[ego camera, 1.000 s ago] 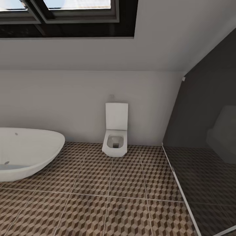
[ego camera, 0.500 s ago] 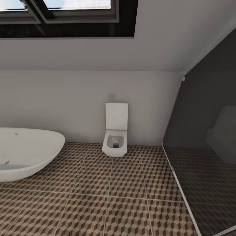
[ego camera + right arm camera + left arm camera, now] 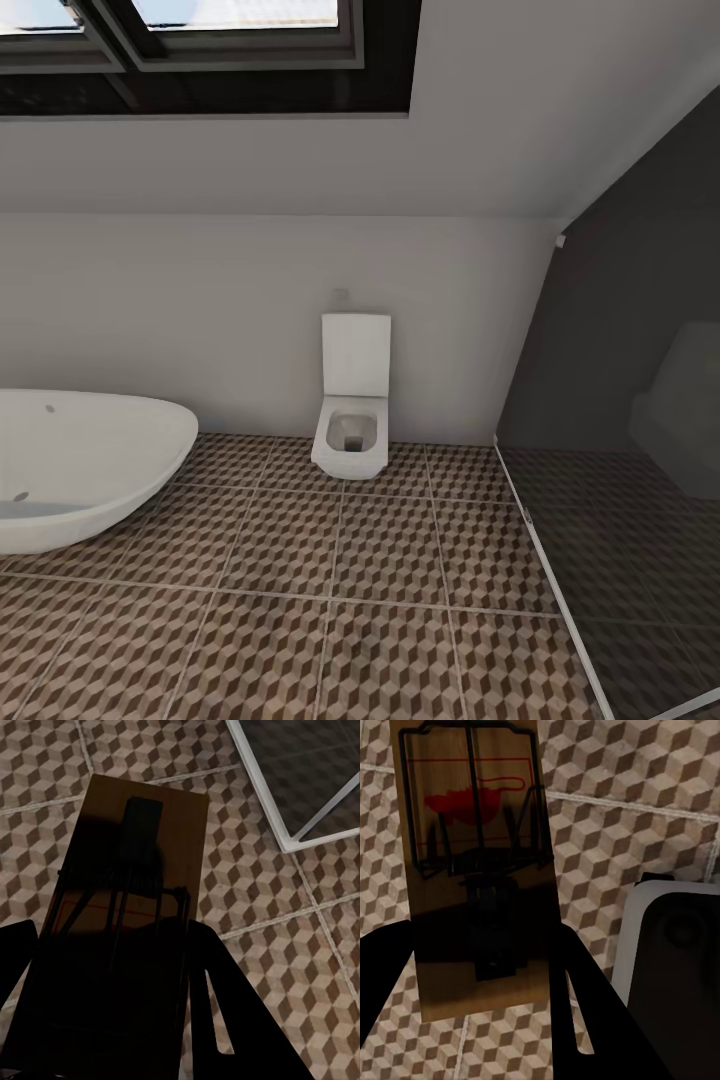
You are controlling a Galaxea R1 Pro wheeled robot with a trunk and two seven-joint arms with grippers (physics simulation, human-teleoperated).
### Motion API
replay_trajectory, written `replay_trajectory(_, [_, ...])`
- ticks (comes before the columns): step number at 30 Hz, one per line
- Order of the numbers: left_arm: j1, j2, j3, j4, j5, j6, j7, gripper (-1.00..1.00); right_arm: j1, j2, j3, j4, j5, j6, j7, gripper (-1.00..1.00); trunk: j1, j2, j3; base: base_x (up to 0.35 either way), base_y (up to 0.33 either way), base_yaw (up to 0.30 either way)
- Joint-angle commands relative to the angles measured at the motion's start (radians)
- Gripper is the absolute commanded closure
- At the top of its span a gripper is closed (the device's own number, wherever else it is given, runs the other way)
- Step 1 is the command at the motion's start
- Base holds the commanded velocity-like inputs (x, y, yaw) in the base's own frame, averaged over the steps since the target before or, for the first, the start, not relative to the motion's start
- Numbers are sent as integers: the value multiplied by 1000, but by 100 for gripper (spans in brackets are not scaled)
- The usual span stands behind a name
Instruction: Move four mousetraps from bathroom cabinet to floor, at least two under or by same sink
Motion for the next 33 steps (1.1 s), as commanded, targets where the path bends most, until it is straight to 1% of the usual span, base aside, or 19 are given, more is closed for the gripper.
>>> replay_trajectory(1, [-1, -1, -7, 3, -2, -4, 6, 100, -1, 0, 9, 0, -2, -2, -8, 100, 1, -2, -2, 0, 0, 0])
replay_trajectory(33, [-1, -1, -7, 3, -2, -4, 6, 100, -1, 0, 9, 0, -2, -2, -8, 100, 1, -2, -2, 0, 0, 0])
